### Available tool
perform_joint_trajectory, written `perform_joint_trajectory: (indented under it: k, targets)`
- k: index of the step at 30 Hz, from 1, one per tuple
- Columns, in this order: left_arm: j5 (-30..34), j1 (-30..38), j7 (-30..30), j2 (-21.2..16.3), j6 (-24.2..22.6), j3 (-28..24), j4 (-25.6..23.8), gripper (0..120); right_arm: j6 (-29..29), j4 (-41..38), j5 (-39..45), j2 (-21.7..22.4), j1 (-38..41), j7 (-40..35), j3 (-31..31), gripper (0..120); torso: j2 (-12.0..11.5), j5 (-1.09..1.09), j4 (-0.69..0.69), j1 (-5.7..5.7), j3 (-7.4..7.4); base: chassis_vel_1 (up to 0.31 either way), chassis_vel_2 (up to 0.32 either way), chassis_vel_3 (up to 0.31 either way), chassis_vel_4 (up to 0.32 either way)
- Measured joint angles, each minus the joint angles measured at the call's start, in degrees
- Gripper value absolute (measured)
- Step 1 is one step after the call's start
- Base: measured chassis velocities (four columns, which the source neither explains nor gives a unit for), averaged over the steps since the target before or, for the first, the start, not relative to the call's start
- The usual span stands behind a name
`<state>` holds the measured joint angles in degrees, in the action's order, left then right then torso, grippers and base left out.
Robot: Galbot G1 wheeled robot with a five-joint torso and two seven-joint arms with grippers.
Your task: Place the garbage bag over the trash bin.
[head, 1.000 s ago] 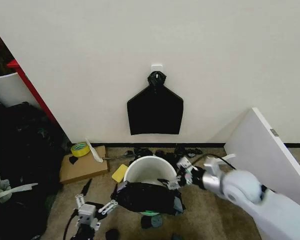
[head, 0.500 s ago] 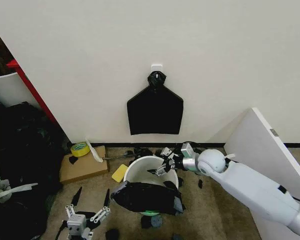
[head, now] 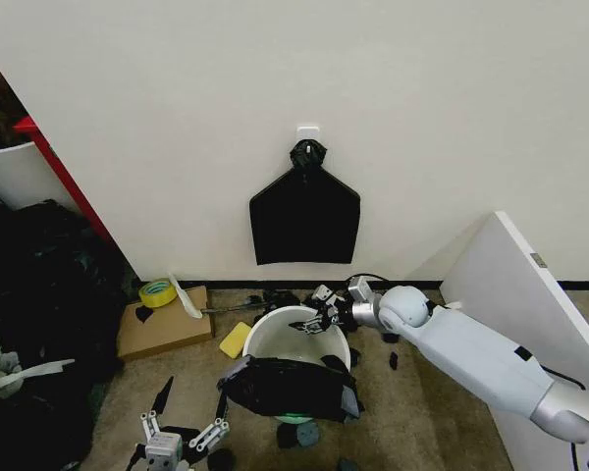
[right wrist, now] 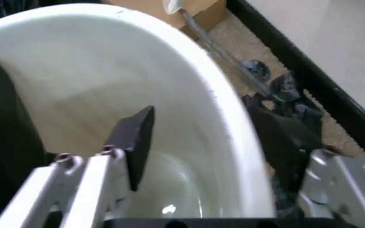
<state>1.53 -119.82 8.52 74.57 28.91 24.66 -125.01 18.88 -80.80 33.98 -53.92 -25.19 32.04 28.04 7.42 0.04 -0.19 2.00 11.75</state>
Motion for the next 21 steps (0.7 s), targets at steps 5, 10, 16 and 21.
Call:
perform_joint_trajectory:
  k: [5,10,16,21]
  targets:
    - [-0.7,0.1,0.3,0.1,0.1,0.0,0.1,100,-0.9,0.2,0.0,-0.1,-0.1,0.1,0.3,37,0.0,0.00,0.00,0.00,0.00,0.000,0.000,0.000,0.000]
    - [-1.3,-0.5,0.5,0.2,0.6,0.0,-0.2,100,-1.5,0.4,0.0,0.5,-0.4,0.3,0.1,20,0.0,0.00,0.00,0.00,0.00,0.000,0.000,0.000,0.000]
    - [-1.0,-0.2,1.0,0.2,0.6,0.0,0.0,100,-1.8,0.2,0.5,0.8,-1.6,-0.4,-1.1,2,0.0,0.01,0.01,0.00,0.00,0.000,0.000,0.000,0.000]
    - [-0.9,-0.1,1.0,0.1,0.5,0.0,0.0,100,-2.8,-1.1,1.5,1.5,-3.7,-2.3,-2.6,2,0.0,-0.01,-0.01,0.00,0.00,0.000,0.000,0.000,0.000]
